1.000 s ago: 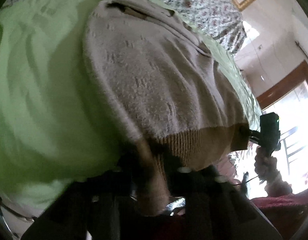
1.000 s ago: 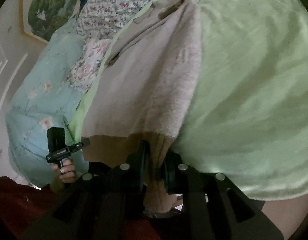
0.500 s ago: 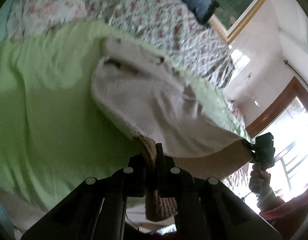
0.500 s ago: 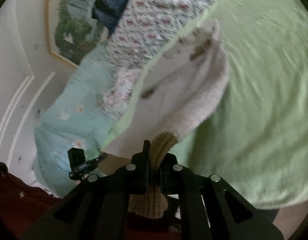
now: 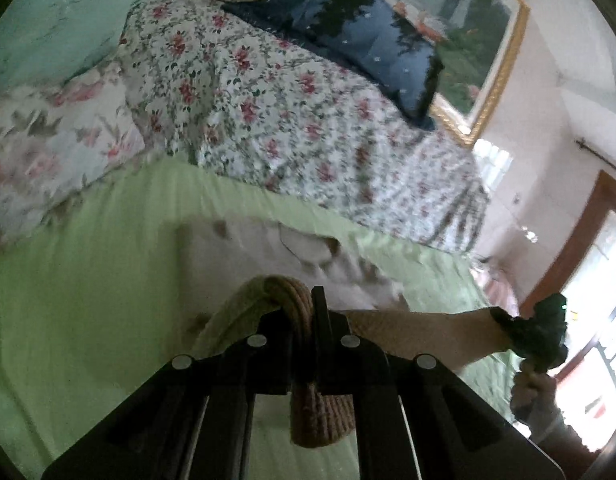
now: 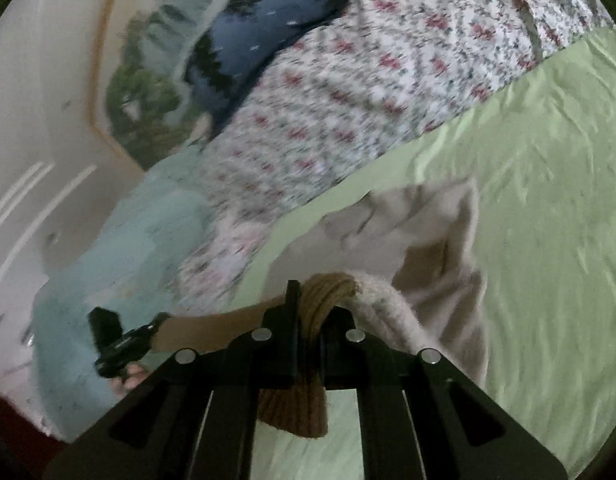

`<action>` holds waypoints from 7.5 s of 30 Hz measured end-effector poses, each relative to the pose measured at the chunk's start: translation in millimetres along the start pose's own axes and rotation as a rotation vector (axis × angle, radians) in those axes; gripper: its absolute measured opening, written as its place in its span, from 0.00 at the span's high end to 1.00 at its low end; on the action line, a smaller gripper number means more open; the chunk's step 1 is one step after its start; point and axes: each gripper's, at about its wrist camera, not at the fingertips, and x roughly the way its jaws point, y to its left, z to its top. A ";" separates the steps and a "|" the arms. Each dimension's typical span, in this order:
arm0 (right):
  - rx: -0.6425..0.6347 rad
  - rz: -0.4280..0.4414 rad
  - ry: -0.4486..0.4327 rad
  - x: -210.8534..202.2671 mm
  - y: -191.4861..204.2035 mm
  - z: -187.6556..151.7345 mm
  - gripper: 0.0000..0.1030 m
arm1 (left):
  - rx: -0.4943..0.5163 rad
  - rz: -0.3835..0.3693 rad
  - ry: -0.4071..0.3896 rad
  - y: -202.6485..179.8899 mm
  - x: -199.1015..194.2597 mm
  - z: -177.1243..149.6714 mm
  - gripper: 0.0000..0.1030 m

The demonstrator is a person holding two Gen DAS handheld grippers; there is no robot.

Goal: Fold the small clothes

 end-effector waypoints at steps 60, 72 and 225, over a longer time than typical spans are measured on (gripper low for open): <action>-0.013 -0.405 0.103 125.9 -63.1 21.2 0.54 | -0.110 0.228 0.268 64.3 151.7 -25.8 0.41; 0.084 -0.300 0.190 97.6 -27.8 -72.6 0.47 | -0.322 0.151 0.323 44.2 86.3 -131.9 0.34; -0.079 0.010 0.458 223.8 22.9 -104.3 0.70 | -0.118 0.036 0.384 41.5 86.7 -118.8 0.49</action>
